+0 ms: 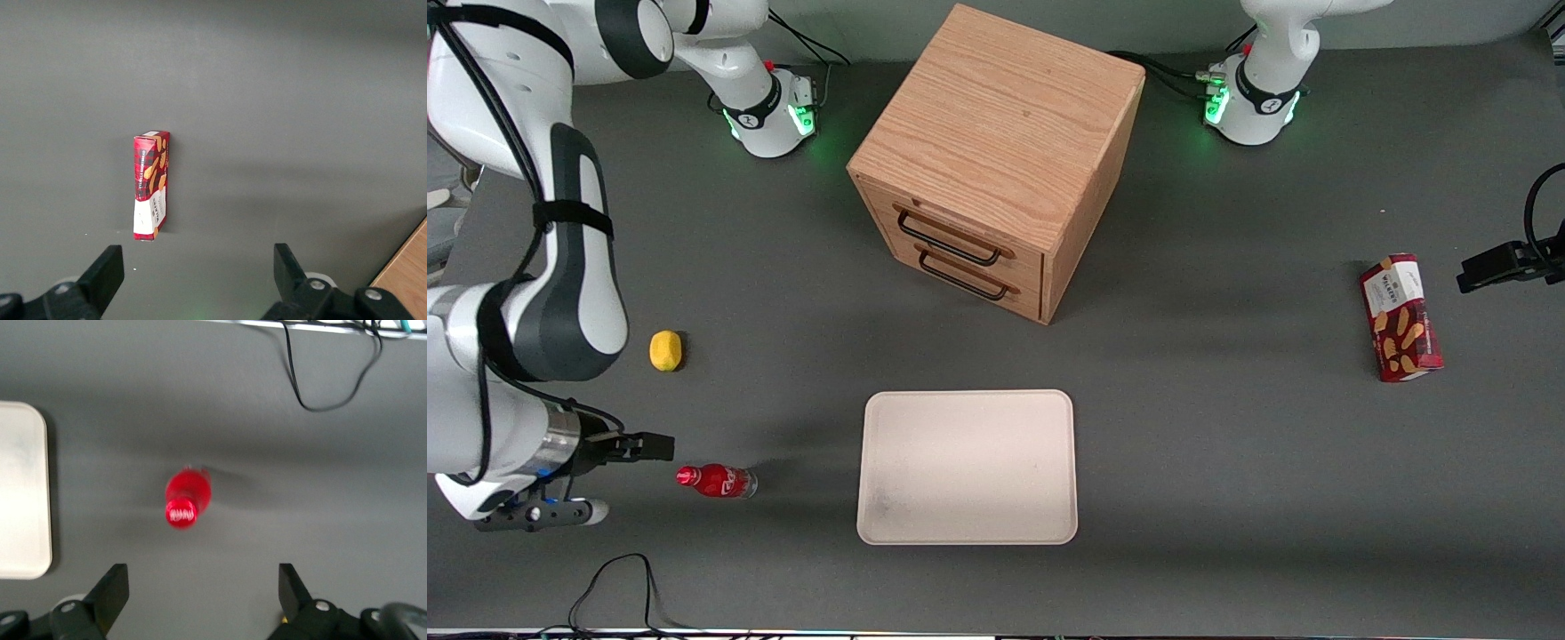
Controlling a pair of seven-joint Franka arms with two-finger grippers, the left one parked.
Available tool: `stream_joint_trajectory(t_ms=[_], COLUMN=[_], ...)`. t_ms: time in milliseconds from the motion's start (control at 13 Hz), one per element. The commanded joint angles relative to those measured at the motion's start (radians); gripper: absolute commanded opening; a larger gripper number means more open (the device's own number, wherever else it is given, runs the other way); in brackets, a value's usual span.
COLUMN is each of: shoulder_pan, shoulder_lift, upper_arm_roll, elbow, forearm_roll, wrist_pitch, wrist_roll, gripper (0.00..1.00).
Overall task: Place coke bottle on tray
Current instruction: 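Move the open right gripper down over the red Coca-Cola bottle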
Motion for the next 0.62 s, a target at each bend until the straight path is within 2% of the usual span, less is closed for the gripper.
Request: stream_joint_trajectory(t_ms=[0,538], shoulder_pan=[0.002,0.002], shoulder_lift=[0.056,0.129], upper_arm_roll=[0.026,0.051], elbow=[0.057,0.052], forearm_roll=[-0.016,-0.016], wrist_pitch=[0.053,0.09], wrist_roll=[0.016,0.014], gripper=[0.99,0.98])
